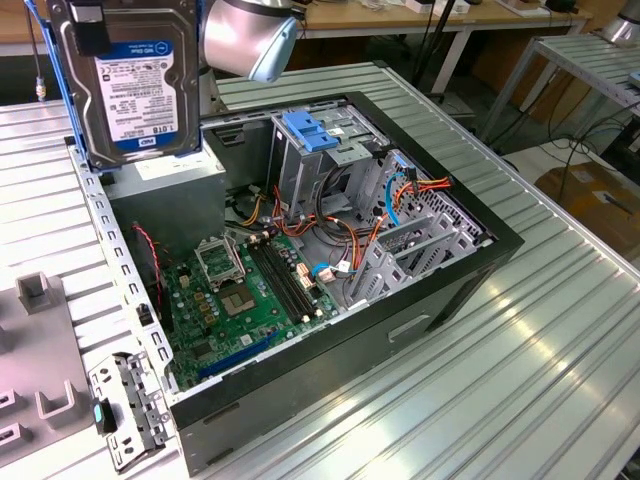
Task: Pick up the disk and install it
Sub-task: 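Pick up the disk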
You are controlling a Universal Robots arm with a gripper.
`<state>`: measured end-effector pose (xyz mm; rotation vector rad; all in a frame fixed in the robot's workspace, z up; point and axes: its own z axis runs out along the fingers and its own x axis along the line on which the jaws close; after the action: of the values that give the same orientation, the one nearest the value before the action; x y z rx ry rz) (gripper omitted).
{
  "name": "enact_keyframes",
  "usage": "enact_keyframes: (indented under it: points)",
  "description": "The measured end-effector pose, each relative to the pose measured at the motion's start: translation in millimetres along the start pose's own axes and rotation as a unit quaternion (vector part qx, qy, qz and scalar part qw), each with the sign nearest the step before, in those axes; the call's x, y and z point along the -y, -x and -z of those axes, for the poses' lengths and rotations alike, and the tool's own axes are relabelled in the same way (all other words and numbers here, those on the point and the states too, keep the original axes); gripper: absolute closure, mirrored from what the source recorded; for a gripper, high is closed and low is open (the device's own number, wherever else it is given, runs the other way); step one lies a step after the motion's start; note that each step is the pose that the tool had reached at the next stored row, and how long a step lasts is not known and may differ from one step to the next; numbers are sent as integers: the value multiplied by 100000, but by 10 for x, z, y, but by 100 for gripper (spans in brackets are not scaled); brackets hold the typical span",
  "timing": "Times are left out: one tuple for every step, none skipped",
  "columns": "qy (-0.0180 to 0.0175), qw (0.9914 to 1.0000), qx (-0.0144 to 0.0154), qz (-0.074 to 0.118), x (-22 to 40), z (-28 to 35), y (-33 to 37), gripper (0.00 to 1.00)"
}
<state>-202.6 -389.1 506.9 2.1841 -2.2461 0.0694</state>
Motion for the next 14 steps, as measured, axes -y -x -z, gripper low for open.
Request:
enact_keyframes:
  points:
    - [-1, 100000, -1, 0, 10, 0, 0, 63]
    - [0, 100000, 0, 2, 15, 0, 0, 63]
    - [-4, 100000, 3, 1, 19, -1, -1, 63]
    - [-4, 100000, 3, 0, 23, -1, -1, 63]
    - [-1, 100000, 1, 2, 29, -1, -1, 63]
    - [-2, 100000, 5, 1, 38, -2, -1, 63]
    - [-2, 100000, 1, -1, 47, -2, -1, 63]
    - [-2, 100000, 3, 0, 68, -2, 0, 63]
    - [-3, 100000, 3, -1, 82, -3, 0, 63]
    - [-2, 100000, 3, 0, 94, -3, 0, 63]
    - [-5, 100000, 4, 2, 126, -4, 1, 63]
    - [-3, 100000, 2, 1, 159, -5, 2, 63]
    - [-1, 100000, 1, 3, 190, -6, 3, 63]
    - [-2, 100000, 0, 1, 230, -9, 4, 63]
